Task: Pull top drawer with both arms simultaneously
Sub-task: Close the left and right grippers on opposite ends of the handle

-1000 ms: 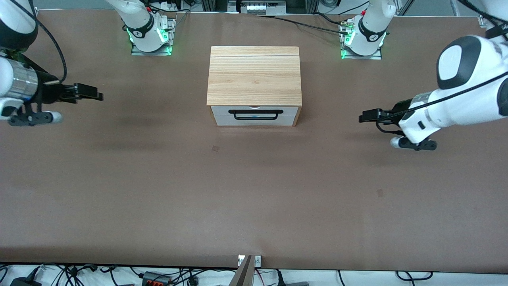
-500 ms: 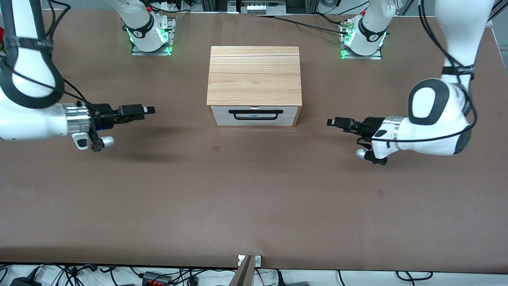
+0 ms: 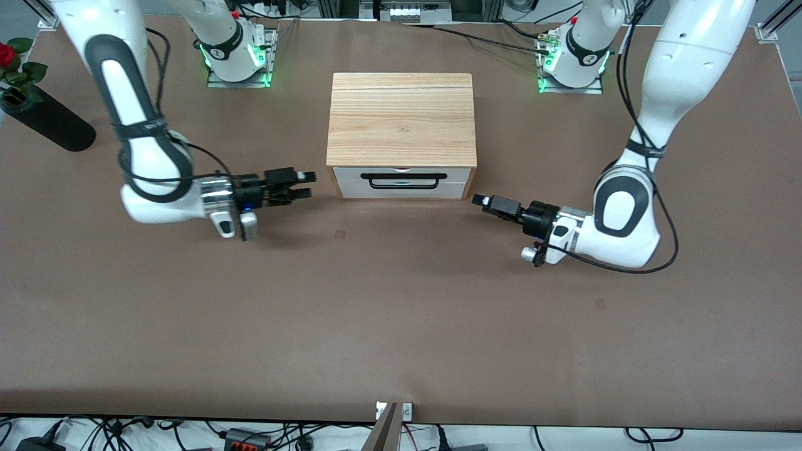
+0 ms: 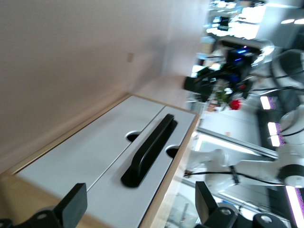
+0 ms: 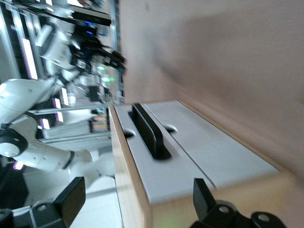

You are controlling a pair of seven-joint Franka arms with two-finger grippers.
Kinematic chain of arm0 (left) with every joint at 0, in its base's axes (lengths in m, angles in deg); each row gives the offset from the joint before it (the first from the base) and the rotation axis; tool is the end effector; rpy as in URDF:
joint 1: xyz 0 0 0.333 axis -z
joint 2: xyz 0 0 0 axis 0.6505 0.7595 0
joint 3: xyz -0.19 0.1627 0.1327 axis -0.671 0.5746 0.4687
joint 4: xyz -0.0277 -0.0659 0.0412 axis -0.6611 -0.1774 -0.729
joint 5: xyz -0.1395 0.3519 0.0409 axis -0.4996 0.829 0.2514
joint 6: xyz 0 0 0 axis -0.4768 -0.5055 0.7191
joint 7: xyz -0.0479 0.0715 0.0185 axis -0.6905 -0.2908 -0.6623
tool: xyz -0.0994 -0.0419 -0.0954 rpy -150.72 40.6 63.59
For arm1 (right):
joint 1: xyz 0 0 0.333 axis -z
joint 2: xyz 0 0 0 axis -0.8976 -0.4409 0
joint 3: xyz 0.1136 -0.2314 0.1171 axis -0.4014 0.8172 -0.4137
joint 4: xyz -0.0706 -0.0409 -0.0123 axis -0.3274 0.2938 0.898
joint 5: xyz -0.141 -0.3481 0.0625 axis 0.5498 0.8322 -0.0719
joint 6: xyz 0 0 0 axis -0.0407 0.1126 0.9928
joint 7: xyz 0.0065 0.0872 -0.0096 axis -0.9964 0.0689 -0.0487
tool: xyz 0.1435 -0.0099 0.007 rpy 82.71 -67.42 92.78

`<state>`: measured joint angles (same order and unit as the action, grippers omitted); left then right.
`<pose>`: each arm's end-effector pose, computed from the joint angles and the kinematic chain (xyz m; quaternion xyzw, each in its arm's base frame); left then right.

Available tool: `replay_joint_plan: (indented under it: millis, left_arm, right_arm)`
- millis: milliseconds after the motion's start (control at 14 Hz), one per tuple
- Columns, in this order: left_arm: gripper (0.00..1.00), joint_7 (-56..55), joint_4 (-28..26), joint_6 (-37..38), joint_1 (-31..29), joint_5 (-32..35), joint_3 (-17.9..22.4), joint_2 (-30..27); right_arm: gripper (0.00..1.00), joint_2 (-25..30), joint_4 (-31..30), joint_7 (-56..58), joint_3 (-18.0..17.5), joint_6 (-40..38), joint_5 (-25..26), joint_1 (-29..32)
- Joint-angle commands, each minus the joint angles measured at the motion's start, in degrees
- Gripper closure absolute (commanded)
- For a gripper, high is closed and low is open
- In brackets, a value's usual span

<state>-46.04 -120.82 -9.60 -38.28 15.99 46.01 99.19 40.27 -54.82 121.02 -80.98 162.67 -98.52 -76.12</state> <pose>0.5549 -0.2369 0.2043 0.7890 -0.0489 -0.1956 0.5803 0.5080 0.2379 0.2126 -0.7965 -0.0803 0.0879 0.5928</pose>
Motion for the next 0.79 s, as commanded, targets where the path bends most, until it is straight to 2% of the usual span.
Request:
replay_joint_plan:
  millis: [0, 214, 286, 500, 643, 714]
  left_arm:
    - [0.0, 5.6, -2.3, 0.1, 0.8, -7.2, -1.0, 1.5]
    - [0.0, 6.0, -3.5, 0.1, 3.1, -11.6, -1.6, 2.8]
    - [0.0, 7.1, -3.8, 0.1, 3.6, -11.9, -1.6, 2.8]
    - [0.11, 13.0, -6.3, 0.1, 3.9, -12.7, -1.6, 2.8]
    - [0.23, 13.8, -6.7, 0.0, 4.1, -12.7, -1.6, 2.9]
    - [0.31, 13.9, -6.8, 0.0, 4.6, -12.7, -1.6, 2.9]
  right_arm:
    - [0.0, -1.4, -3.0, 8.6, 0.3, 3.8, -10.9, -5.0]
    - [0.0, -4.8, -3.4, 14.6, 0.3, 5.2, -20.0, -8.4]
    - [0.04, -5.5, -3.4, 15.5, 0.3, 5.1, -21.8, -9.1]
    - [0.36, -6.6, -3.5, 15.4, 0.3, 4.4, -23.7, -9.6]
    - [0.51, -6.7, -3.8, 15.4, 0.2, 4.0, -23.8, -9.7]
    - [0.55, -6.9, -3.8, 15.3, -0.3, 3.8, -23.9, -9.7]
